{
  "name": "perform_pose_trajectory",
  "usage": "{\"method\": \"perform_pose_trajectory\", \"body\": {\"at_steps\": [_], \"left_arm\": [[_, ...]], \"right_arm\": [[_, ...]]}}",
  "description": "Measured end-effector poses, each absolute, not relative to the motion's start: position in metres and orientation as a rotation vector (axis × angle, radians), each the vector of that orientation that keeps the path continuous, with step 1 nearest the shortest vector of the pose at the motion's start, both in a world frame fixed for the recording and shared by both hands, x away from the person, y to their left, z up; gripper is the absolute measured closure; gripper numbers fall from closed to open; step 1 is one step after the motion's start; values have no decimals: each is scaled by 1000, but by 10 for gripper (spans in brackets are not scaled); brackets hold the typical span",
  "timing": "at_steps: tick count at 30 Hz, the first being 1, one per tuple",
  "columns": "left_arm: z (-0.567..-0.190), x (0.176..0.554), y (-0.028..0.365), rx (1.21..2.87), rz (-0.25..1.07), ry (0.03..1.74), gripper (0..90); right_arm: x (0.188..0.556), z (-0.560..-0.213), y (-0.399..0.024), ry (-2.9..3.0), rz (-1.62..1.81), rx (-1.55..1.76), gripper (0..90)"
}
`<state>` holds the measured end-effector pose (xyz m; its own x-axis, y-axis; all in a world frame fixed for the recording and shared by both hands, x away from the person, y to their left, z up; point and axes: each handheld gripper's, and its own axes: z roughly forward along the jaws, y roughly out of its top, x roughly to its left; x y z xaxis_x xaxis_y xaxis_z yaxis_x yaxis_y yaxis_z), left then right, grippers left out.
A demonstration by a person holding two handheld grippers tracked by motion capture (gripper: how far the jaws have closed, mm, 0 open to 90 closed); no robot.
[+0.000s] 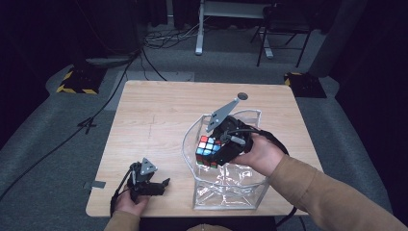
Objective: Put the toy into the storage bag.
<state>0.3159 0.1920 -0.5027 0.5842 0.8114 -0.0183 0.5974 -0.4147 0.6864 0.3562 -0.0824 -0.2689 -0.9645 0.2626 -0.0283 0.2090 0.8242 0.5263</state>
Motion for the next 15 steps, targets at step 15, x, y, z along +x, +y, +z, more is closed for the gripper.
{"method": "perform_pose_trajectory", "body": {"at_steps": [15], "left_arm": [[-503,316,192,2166,421,1110,149]], "right_arm": [[356,-308,-63,3022,582,409,340]]}}
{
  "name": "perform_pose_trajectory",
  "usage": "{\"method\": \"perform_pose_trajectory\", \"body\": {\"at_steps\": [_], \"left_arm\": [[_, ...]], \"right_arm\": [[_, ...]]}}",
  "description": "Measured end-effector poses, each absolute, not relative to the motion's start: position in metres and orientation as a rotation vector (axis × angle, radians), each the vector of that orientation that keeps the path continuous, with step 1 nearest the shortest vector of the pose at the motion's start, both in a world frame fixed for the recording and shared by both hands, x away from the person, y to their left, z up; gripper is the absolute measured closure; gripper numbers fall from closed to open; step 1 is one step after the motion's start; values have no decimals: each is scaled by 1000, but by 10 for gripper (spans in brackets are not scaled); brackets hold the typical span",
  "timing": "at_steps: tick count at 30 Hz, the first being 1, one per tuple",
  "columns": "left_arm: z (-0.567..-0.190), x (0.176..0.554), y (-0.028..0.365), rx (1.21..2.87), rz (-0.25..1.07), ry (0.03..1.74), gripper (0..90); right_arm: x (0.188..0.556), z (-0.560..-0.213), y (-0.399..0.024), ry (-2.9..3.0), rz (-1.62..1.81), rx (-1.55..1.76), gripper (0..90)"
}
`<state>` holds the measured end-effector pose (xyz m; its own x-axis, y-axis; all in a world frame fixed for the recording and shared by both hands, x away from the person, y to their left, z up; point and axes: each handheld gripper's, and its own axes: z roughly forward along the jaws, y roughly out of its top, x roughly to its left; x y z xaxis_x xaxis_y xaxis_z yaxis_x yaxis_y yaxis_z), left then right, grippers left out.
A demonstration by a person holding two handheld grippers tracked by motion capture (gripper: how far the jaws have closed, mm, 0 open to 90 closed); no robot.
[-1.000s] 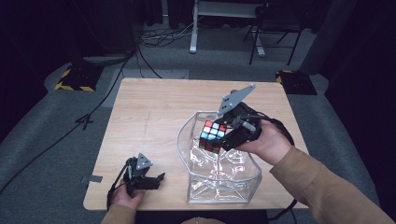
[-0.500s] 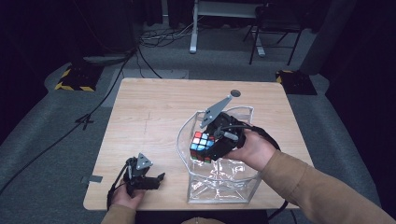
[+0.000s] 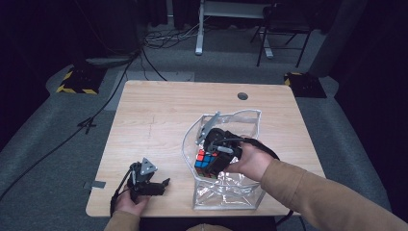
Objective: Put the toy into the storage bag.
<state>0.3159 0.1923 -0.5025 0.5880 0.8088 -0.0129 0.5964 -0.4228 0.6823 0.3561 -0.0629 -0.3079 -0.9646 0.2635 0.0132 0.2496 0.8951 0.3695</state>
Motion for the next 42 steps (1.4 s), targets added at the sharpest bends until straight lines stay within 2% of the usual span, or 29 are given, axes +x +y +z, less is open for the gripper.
{"method": "perform_pose_trajectory", "body": {"at_steps": [9,42], "left_arm": [[-502,316,192,2167,419,1110,149],[-503,316,192,2159,418,1115,149]], "right_arm": [[355,-329,-54,3088,465,381,340],[365,-373,-43,3168,219,533,340]]}}
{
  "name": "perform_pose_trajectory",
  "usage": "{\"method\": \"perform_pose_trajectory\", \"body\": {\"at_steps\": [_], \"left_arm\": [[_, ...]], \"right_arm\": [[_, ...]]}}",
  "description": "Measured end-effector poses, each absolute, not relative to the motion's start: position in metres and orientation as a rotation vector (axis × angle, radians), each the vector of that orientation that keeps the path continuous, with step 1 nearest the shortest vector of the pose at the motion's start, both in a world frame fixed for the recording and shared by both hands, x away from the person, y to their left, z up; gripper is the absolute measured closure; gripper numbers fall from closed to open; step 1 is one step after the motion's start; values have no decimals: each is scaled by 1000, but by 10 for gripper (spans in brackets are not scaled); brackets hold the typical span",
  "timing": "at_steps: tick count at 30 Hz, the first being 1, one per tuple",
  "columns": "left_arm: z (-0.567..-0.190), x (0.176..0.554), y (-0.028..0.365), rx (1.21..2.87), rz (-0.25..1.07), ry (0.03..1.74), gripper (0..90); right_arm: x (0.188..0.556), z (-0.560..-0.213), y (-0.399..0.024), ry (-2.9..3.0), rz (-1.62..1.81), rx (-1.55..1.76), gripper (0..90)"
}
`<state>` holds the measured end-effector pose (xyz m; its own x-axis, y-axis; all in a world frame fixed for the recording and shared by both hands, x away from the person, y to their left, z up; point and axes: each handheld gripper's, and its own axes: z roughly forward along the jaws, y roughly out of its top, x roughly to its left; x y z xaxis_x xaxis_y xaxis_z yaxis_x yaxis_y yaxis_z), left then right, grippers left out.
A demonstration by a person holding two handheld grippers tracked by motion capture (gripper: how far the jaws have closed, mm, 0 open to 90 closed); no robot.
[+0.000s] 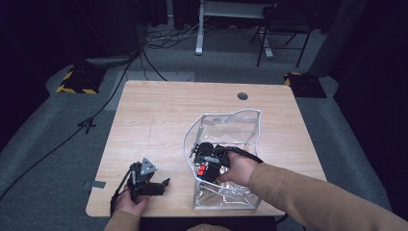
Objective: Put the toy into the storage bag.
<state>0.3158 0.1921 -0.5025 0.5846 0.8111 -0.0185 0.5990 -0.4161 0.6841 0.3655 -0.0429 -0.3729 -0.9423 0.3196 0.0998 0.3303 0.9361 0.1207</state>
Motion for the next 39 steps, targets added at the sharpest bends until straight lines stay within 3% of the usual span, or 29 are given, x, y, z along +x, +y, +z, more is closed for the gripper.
{"method": "perform_pose_trajectory", "body": {"at_steps": [39], "left_arm": [[-503,316,192,2159,419,1114,149]], "right_arm": [[374,-401,-38,-2973,-16,-521,338]]}}
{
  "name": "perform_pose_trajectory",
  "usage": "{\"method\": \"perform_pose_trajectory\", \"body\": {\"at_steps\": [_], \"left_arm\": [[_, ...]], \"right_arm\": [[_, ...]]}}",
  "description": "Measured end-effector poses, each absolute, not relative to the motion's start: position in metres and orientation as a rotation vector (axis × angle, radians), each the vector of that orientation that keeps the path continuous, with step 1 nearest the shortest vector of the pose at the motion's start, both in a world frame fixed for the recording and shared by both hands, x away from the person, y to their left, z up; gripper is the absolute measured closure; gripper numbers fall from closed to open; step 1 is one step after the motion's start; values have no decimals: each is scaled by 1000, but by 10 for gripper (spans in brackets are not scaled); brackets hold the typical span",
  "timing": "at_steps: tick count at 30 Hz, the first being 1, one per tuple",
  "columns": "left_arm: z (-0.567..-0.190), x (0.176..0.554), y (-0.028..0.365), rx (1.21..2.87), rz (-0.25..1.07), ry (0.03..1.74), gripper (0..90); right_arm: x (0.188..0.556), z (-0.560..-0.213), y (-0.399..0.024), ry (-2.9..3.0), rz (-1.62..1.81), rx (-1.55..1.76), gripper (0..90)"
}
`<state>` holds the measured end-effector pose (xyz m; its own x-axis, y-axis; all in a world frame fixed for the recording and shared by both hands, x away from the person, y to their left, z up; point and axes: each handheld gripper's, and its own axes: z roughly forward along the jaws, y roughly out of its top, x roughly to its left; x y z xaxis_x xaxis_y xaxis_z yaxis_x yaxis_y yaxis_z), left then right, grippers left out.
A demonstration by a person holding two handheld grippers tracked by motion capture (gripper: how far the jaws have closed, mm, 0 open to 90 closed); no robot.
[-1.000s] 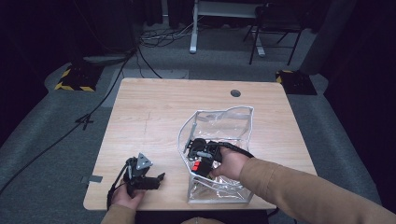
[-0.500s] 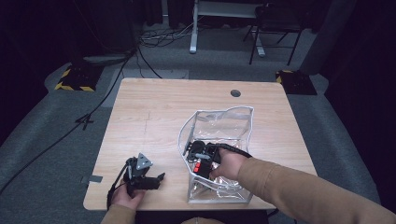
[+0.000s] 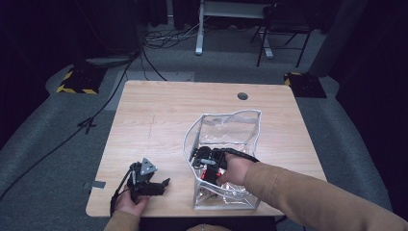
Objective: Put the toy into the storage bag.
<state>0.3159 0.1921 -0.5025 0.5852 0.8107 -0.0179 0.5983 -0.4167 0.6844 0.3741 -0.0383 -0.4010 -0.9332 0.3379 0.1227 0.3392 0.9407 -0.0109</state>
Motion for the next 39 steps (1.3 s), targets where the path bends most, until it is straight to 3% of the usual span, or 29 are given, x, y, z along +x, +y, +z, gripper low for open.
{"method": "perform_pose_trajectory", "body": {"at_steps": [6,9,20,39], "left_arm": [[-503,316,192,2159,418,1115,150],[-503,316,192,2160,417,1114,149],[-502,316,192,2161,418,1115,149],[-502,316,192,2165,419,1111,149]], "right_arm": [[375,-403,-38,-2970,9,-517,340],[374,-402,-38,-2943,-5,-522,383],[373,-394,-40,-2930,-42,-566,357],[366,-321,-62,-2993,-467,-612,341]]}}
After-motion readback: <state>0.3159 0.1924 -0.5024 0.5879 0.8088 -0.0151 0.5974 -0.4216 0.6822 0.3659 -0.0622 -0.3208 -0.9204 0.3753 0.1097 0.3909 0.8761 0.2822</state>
